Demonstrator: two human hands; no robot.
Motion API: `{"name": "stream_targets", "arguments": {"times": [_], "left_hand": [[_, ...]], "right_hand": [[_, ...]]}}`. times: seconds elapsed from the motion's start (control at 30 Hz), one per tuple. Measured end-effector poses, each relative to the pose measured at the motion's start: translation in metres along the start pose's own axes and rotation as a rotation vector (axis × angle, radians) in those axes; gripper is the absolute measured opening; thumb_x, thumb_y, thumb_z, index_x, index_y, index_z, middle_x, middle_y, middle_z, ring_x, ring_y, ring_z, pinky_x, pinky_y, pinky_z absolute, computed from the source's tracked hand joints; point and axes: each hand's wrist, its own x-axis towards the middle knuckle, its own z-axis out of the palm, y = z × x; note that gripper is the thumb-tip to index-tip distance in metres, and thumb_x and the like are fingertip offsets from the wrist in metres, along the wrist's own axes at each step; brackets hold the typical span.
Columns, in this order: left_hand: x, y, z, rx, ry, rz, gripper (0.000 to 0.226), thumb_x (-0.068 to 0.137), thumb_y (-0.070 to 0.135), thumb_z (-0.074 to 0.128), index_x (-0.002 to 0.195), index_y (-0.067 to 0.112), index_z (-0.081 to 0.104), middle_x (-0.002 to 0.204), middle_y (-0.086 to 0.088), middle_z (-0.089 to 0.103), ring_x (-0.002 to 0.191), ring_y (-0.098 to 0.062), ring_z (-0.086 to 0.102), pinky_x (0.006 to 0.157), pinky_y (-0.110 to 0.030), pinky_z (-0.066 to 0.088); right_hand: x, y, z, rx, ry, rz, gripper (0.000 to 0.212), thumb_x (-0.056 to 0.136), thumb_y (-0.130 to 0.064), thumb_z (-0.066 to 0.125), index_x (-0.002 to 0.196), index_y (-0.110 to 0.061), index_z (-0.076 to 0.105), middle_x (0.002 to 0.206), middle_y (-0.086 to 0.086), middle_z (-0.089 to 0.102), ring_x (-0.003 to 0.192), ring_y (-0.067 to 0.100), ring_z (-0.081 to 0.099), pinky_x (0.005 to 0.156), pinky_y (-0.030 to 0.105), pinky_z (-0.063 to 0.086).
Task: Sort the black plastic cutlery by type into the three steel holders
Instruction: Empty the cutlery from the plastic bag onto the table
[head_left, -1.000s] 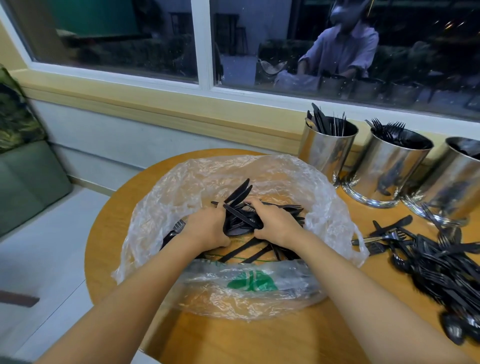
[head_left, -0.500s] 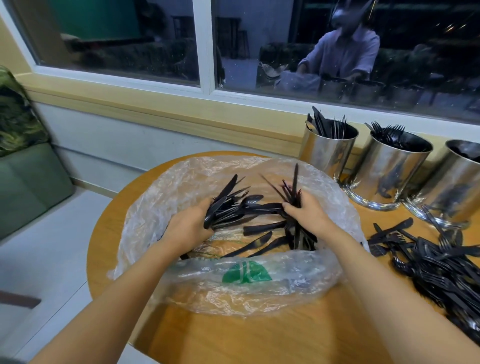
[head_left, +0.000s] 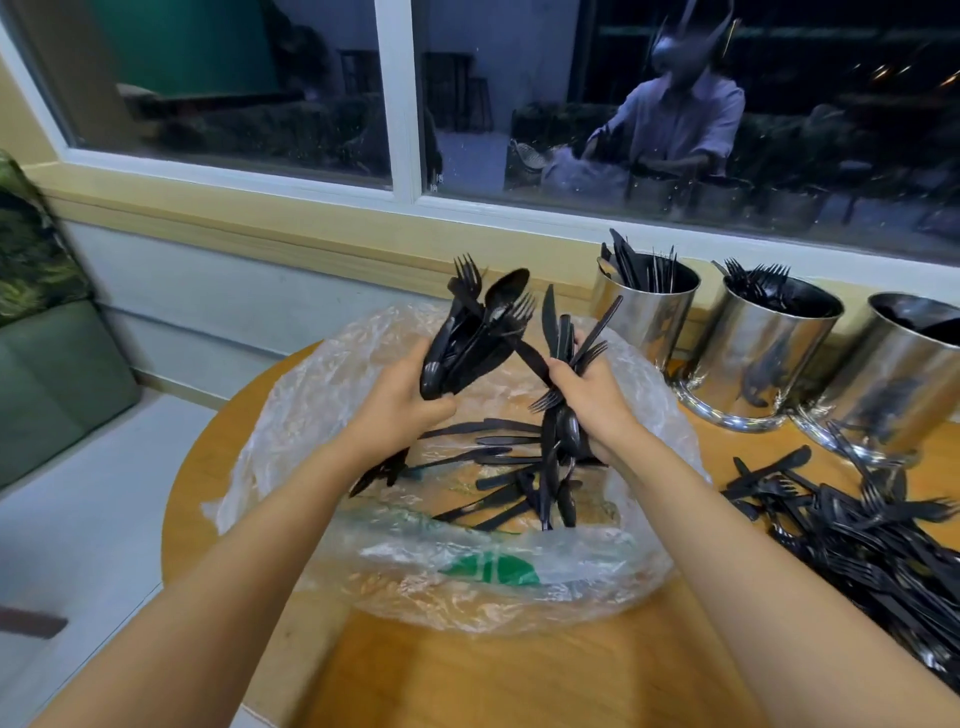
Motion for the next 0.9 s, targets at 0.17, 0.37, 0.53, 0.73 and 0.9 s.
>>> {"name": "stream_targets", "arguments": {"times": [0.17,0.37,0.53,0.73,0.9], "left_hand": [[0.006,0.018,-0.003,-0.096,0.171,-0.101,0.037,0.084,-0.009,0.061,0.093,0.026,0.05,0.075,-0.004,0.055,0.064,-0.011,0.049,0.054,-0.013,0.035],[0.031,0.051,-0.005,-0.353,0.277,-0.338,0.014,0.089,0.002,0.06,0.084,0.014,0.055,0.073,-0.006,0.055,0.068,-0.022,0.05,0.062,-0.032,0.042],[0.047,0.099,0.026,-0.521,0.209,-0.452,0.017,0.087,0.005,0.063,0.074,0.011,0.054,0.064,-0.006,0.051,0.058,-0.021,0.047,0.058,-0.029,0.04],[0.052,0.169,0.113,-0.692,-0.043,-0.494,0.012,0.086,0.004,0.063,0.08,0.007,0.053,0.066,-0.009,0.053,0.061,-0.024,0.051,0.058,-0.029,0.043],[0.034,0.202,0.212,-0.653,-0.316,-0.607,0.029,0.081,0.012,0.068,0.103,0.001,0.052,0.086,-0.013,0.058,0.076,-0.028,0.057,0.063,-0.035,0.046]], "right_hand": [[0.0,-0.009,-0.012,0.139,0.16,0.052,0.013,0.1,-0.005,0.044,0.107,-0.014,0.05,0.084,0.002,0.053,0.072,0.012,0.053,0.063,0.026,0.046],[0.009,-0.016,-0.032,0.178,0.263,0.25,0.008,0.096,-0.001,0.04,0.098,-0.008,0.044,0.079,0.01,0.04,0.062,0.018,0.038,0.052,0.028,0.033],[-0.002,-0.031,-0.071,0.126,0.294,0.241,0.01,0.097,-0.002,0.041,0.104,-0.005,0.048,0.075,0.007,0.042,0.062,0.017,0.037,0.053,0.028,0.03],[-0.035,-0.022,-0.165,0.037,0.489,0.308,0.009,0.097,-0.003,0.043,0.091,-0.007,0.039,0.077,0.008,0.039,0.066,0.019,0.036,0.058,0.031,0.031],[-0.081,0.026,-0.249,-0.076,0.563,0.463,0.03,0.099,-0.012,0.048,0.127,-0.003,0.045,0.107,0.012,0.054,0.085,0.028,0.054,0.059,0.032,0.042]]}}
